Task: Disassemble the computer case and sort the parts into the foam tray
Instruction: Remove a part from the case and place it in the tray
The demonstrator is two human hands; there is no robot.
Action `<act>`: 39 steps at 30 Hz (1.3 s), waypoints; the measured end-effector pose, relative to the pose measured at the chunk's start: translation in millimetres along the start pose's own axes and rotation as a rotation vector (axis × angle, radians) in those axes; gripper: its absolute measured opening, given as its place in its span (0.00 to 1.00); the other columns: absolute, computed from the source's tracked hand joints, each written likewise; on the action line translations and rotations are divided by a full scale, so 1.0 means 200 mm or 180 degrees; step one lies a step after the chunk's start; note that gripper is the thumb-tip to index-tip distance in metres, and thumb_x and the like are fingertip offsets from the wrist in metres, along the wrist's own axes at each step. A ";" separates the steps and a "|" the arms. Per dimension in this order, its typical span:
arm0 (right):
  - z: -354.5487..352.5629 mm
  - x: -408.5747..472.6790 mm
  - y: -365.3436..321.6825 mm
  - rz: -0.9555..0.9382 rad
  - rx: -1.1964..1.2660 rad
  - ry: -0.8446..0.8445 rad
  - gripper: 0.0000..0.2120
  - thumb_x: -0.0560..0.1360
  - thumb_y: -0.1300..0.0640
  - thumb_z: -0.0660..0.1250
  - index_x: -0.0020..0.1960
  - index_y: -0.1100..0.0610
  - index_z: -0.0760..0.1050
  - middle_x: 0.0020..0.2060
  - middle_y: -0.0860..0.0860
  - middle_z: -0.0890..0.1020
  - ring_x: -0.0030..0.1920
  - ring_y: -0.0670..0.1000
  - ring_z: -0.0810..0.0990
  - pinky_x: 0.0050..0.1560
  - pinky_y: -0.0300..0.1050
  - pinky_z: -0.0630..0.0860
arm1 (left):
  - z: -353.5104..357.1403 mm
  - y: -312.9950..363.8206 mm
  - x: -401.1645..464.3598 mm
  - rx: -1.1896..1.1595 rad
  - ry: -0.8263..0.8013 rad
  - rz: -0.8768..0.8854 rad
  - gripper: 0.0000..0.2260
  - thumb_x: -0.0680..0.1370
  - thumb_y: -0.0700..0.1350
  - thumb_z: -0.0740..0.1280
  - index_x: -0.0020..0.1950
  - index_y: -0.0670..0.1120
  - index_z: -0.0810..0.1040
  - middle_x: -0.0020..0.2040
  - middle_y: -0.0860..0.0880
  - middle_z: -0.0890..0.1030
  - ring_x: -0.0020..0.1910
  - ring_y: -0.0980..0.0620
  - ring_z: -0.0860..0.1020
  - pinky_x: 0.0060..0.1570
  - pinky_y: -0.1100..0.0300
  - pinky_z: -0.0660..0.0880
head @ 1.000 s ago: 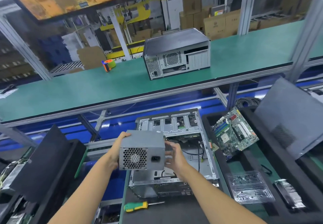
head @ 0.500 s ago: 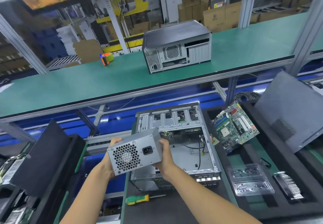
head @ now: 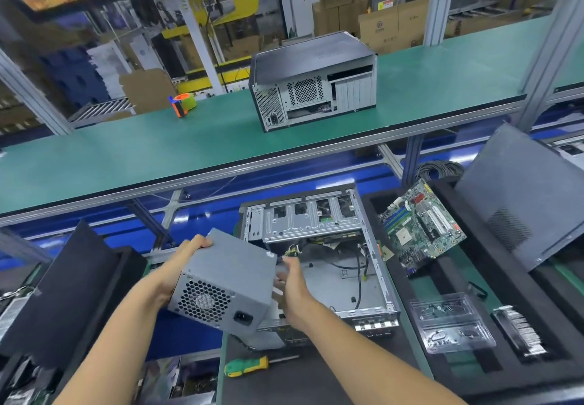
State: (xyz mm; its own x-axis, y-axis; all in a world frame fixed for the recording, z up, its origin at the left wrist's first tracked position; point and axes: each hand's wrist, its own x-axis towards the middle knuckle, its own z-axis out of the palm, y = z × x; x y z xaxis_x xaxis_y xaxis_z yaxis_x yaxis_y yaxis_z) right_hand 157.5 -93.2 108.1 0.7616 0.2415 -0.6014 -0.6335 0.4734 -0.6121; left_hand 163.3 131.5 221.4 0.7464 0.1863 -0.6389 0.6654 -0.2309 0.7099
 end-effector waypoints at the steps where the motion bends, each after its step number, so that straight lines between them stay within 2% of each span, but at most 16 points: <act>1: -0.02 0.02 -0.01 -0.0037 0.0078 0.0186 0.19 0.81 0.46 0.60 0.69 0.53 0.66 0.64 0.57 0.75 0.61 0.57 0.78 0.57 0.52 0.79 | 0.00 0.03 -0.01 0.0285 0.0090 0.0263 0.35 0.64 0.69 0.72 0.58 0.45 0.72 0.51 0.38 0.79 0.43 0.41 0.81 0.45 0.44 0.78; 4: -0.07 0.09 -0.06 -0.0344 0.0074 0.0504 0.24 0.82 0.58 0.58 0.77 0.45 0.60 0.69 0.54 0.70 0.61 0.55 0.73 0.66 0.58 0.75 | 0.01 0.11 -0.01 0.1000 0.0067 0.0832 0.24 0.65 0.69 0.71 0.45 0.51 0.69 0.41 0.50 0.76 0.36 0.51 0.76 0.42 0.51 0.70; 7: -0.08 0.19 -0.15 -0.0385 0.0059 0.0516 0.27 0.83 0.62 0.56 0.79 0.45 0.62 0.75 0.54 0.66 0.72 0.58 0.69 0.68 0.57 0.69 | 0.04 0.18 0.00 0.1364 -0.0140 0.0982 0.20 0.67 0.67 0.73 0.43 0.55 0.72 0.40 0.53 0.85 0.36 0.50 0.83 0.42 0.52 0.74; 8: -0.09 0.21 -0.17 -0.0422 0.0038 0.0530 0.27 0.82 0.63 0.56 0.79 0.46 0.63 0.74 0.55 0.68 0.71 0.58 0.70 0.65 0.55 0.70 | 0.06 0.21 0.00 0.1428 -0.0214 0.1014 0.19 0.67 0.65 0.74 0.45 0.56 0.73 0.43 0.51 0.86 0.39 0.47 0.85 0.41 0.52 0.77; 10: -0.10 0.25 -0.19 -0.0554 0.0013 0.0652 0.25 0.81 0.66 0.57 0.75 0.49 0.68 0.64 0.56 0.76 0.56 0.56 0.77 0.52 0.49 0.72 | 0.09 0.26 0.00 0.1567 -0.0410 0.1026 0.19 0.68 0.62 0.76 0.51 0.57 0.74 0.48 0.48 0.87 0.42 0.43 0.86 0.43 0.51 0.80; 11: -0.11 0.27 -0.20 -0.0624 0.0019 0.0726 0.23 0.80 0.68 0.57 0.72 0.51 0.71 0.56 0.55 0.78 0.49 0.54 0.77 0.46 0.46 0.72 | 0.10 0.28 0.00 0.1668 -0.0499 0.1059 0.20 0.67 0.61 0.76 0.54 0.59 0.74 0.49 0.49 0.87 0.43 0.43 0.87 0.44 0.52 0.80; 13: -0.15 0.28 -0.21 -0.0633 0.0107 0.0813 0.20 0.79 0.70 0.58 0.65 0.52 0.74 0.48 0.54 0.78 0.43 0.54 0.78 0.40 0.44 0.73 | 0.12 0.31 0.02 0.1870 -0.0623 0.1178 0.26 0.66 0.60 0.78 0.60 0.65 0.73 0.50 0.51 0.87 0.44 0.46 0.87 0.46 0.54 0.80; 18: -0.30 0.31 -0.20 -0.0403 0.0239 0.1174 0.15 0.77 0.71 0.63 0.54 0.55 0.63 0.51 0.59 0.75 0.46 0.57 0.78 0.39 0.46 0.77 | 0.14 0.33 0.05 0.1995 -0.0694 0.1591 0.40 0.62 0.58 0.83 0.70 0.70 0.69 0.52 0.54 0.84 0.47 0.51 0.86 0.48 0.57 0.82; 20: -0.34 0.33 -0.20 -0.0300 0.0571 0.1177 0.15 0.78 0.74 0.60 0.55 0.57 0.63 0.51 0.61 0.74 0.45 0.58 0.79 0.40 0.48 0.80 | 0.13 0.34 0.06 0.2164 -0.0799 0.1741 0.44 0.62 0.57 0.84 0.73 0.71 0.67 0.59 0.58 0.82 0.57 0.58 0.82 0.58 0.58 0.78; 22: -0.37 0.34 -0.21 -0.0225 0.0609 0.1114 0.16 0.77 0.77 0.55 0.58 0.60 0.67 0.51 0.63 0.75 0.43 0.59 0.78 0.40 0.50 0.80 | 0.13 0.35 0.06 0.2306 -0.0958 0.1854 0.47 0.62 0.54 0.85 0.75 0.70 0.64 0.67 0.62 0.76 0.69 0.62 0.73 0.68 0.55 0.70; 26: -0.46 0.34 -0.24 0.0002 -0.0068 0.1099 0.20 0.80 0.75 0.52 0.60 0.59 0.75 0.45 0.58 0.77 0.42 0.53 0.75 0.50 0.50 0.80 | 0.20 0.36 0.09 0.2399 -0.1187 0.2200 0.50 0.62 0.45 0.84 0.78 0.65 0.62 0.66 0.66 0.75 0.68 0.62 0.73 0.62 0.63 0.72; 28: -0.48 0.33 -0.27 -0.0004 -0.0342 0.1102 0.21 0.80 0.74 0.50 0.62 0.57 0.74 0.45 0.57 0.77 0.42 0.52 0.74 0.42 0.46 0.78 | 0.24 0.38 0.11 0.2371 -0.1172 0.2362 0.50 0.62 0.43 0.84 0.78 0.64 0.62 0.67 0.67 0.74 0.69 0.64 0.71 0.61 0.64 0.71; 31: -0.50 0.31 -0.30 -0.0133 -0.0742 0.1293 0.20 0.81 0.71 0.47 0.58 0.55 0.72 0.43 0.57 0.77 0.39 0.53 0.73 0.32 0.43 0.73 | 0.28 0.40 0.14 0.2289 -0.1238 0.2412 0.49 0.63 0.43 0.83 0.78 0.64 0.62 0.67 0.66 0.74 0.69 0.63 0.72 0.64 0.56 0.71; 36: -0.56 0.31 -0.29 -0.0395 -0.1680 0.1428 0.22 0.76 0.74 0.43 0.52 0.53 0.68 0.43 0.57 0.71 0.35 0.51 0.63 0.28 0.45 0.57 | 0.41 0.43 0.17 0.3183 -0.1552 0.2454 0.49 0.61 0.45 0.80 0.77 0.67 0.61 0.68 0.66 0.72 0.59 0.51 0.79 0.58 0.54 0.79; 38: -0.56 0.30 -0.27 -0.0404 -0.2025 0.1377 0.21 0.75 0.75 0.44 0.52 0.54 0.67 0.40 0.54 0.70 0.33 0.51 0.62 0.29 0.44 0.57 | 0.47 0.42 0.19 0.3641 -0.1751 0.2434 0.48 0.60 0.45 0.77 0.75 0.71 0.61 0.70 0.70 0.67 0.66 0.57 0.75 0.64 0.53 0.77; 39: -0.56 0.30 -0.26 -0.0403 -0.2140 0.1376 0.21 0.75 0.75 0.45 0.52 0.54 0.67 0.39 0.54 0.70 0.33 0.51 0.63 0.29 0.44 0.58 | 0.49 0.41 0.21 0.3822 -0.1846 0.2432 0.48 0.60 0.44 0.76 0.73 0.72 0.61 0.70 0.72 0.66 0.68 0.64 0.71 0.65 0.57 0.75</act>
State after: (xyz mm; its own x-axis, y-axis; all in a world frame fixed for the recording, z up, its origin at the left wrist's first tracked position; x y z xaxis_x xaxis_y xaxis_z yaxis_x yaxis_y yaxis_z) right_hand 220.6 -199.1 47.2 0.7999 -0.1938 -0.5679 -0.5974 -0.1685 -0.7840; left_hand 247.1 26.8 223.0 0.5950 -0.6514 -0.4708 -0.4786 -0.7578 0.4435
